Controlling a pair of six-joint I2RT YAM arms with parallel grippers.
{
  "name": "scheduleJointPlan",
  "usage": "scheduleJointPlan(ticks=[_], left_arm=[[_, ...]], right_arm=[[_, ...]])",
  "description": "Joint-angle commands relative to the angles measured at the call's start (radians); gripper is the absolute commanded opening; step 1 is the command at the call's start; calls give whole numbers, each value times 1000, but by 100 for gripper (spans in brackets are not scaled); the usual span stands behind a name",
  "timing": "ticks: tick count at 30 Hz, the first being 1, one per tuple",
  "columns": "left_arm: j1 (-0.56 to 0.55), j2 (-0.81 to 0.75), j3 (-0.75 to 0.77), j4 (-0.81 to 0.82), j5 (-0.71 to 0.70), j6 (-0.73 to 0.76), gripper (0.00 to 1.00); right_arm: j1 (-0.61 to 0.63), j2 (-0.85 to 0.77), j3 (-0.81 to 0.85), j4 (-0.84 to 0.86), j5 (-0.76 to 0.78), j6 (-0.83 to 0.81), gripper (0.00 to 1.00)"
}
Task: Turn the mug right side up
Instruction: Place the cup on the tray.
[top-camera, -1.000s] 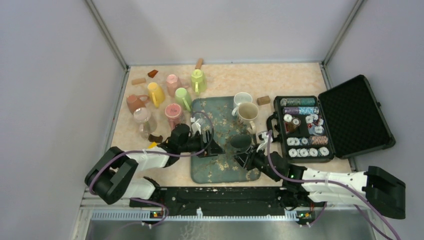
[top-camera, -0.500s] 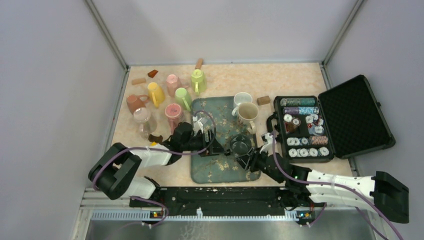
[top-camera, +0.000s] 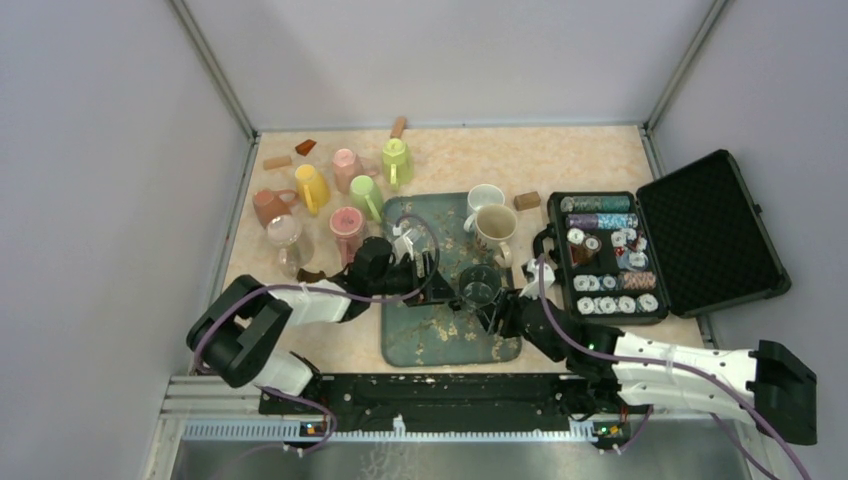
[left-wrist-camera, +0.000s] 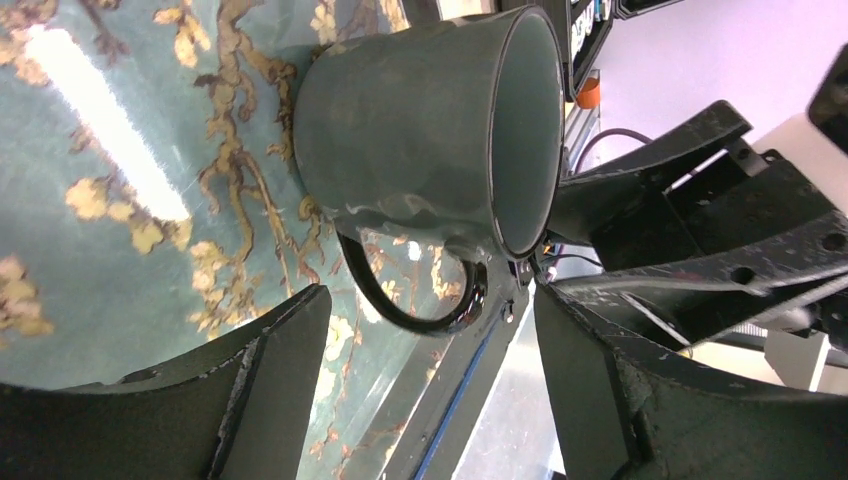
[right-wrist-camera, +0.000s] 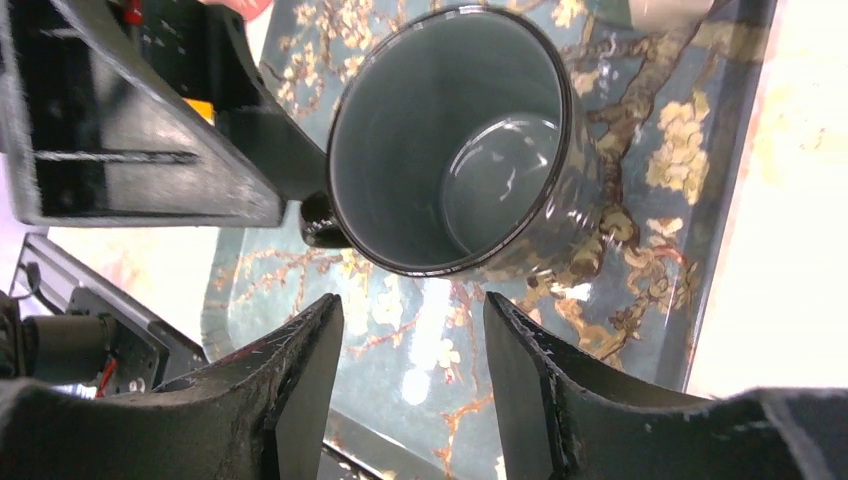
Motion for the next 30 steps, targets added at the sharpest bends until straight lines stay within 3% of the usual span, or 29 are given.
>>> scheduleJointPlan(ticks=[1, 13, 21, 30], left_arm=[[-26, 46, 66, 77, 8, 5, 81], [-114, 212, 146, 273, -1, -106, 82], [-141, 296, 201, 371, -11, -150, 82], [-134, 251, 173, 302, -39, -94, 84]], right_arm=[[10, -57, 104, -148, 68, -21, 55], [11, -169, 384, -458, 184, -104, 73], [11, -132, 479, -468, 185, -147, 77], [10, -68, 522, -465, 171, -160, 80]])
